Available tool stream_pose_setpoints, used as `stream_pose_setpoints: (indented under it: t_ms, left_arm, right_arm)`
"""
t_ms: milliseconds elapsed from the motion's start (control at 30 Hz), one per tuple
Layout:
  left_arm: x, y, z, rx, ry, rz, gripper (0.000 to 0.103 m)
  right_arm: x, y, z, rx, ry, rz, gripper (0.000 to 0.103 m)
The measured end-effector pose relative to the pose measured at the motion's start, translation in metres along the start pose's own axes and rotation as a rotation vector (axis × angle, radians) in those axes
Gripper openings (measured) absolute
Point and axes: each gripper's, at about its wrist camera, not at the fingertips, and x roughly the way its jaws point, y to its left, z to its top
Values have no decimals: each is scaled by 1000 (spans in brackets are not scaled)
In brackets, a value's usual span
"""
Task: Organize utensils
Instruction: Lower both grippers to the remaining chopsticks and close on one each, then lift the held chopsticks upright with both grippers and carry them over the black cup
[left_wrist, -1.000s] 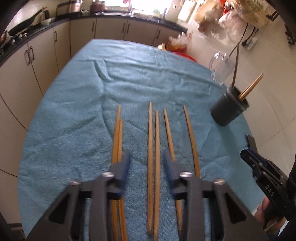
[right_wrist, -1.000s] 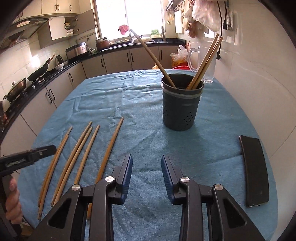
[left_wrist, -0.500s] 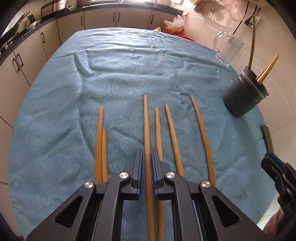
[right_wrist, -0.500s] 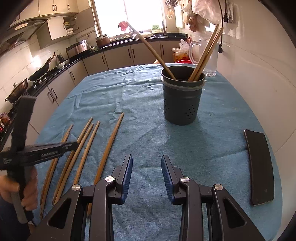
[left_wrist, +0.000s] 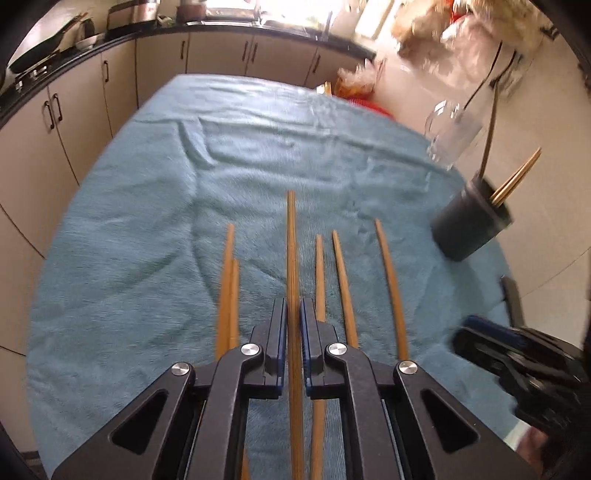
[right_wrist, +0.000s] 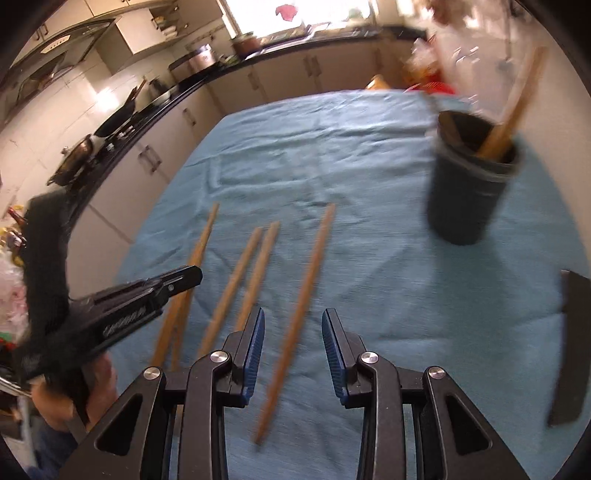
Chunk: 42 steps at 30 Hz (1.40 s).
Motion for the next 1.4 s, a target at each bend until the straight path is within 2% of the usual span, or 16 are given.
stream_pose_setpoints:
  t_ms: [33, 200, 367, 567, 600, 633, 733, 800, 867, 933, 1167, 1233, 1400]
  left_arm:
    - [-5, 2, 0, -5, -11, -4, 7]
    - [-24, 11, 1, -21, -50, -19, 7]
    - [-31, 17, 0, -23, -66, -38, 7]
    - [-31, 21, 1, -30, -77, -48, 7]
    - [-32, 22, 1, -33, -78, -51, 7]
    - [-32, 23, 1, -33, -80, -53, 7]
    - [-35, 24, 0, -35, -88, -60, 7]
    - [-38, 23, 0, -34, -95, -62, 7]
    - [-42, 22, -1, -28, -105, -65, 7]
    - [-48, 19, -1, -20, -122, -68, 7]
    - [-74, 1, -3, 10, -226, -79, 7]
    - [-79, -4, -3, 20, -241, -79, 7]
    - [-90, -15, -1, 32, -262, -81, 7]
  right_arm:
    - [7, 3, 5, 3, 16, 8, 28]
    - [55, 17, 27, 23, 118, -7, 22]
    - [91, 23, 38, 40, 193, -65, 20]
    - [105, 47, 45, -31, 206, -148, 20]
    - [107, 51, 44, -51, 207, -167, 18]
    - [108, 55, 44, -62, 203, -184, 9]
    - [108, 55, 42, -82, 195, -164, 8]
    - [102, 46, 40, -42, 187, -124, 7]
    - [90, 40, 37, -7, 156, -56, 7]
    - [75, 37, 37, 1, 108, -26, 7]
    - [-3, 36, 19, -25, -181, 144, 7]
    - [-24, 37, 11, -42, -270, 150, 7]
    - [-58, 38, -1, -62, -401, 150, 7]
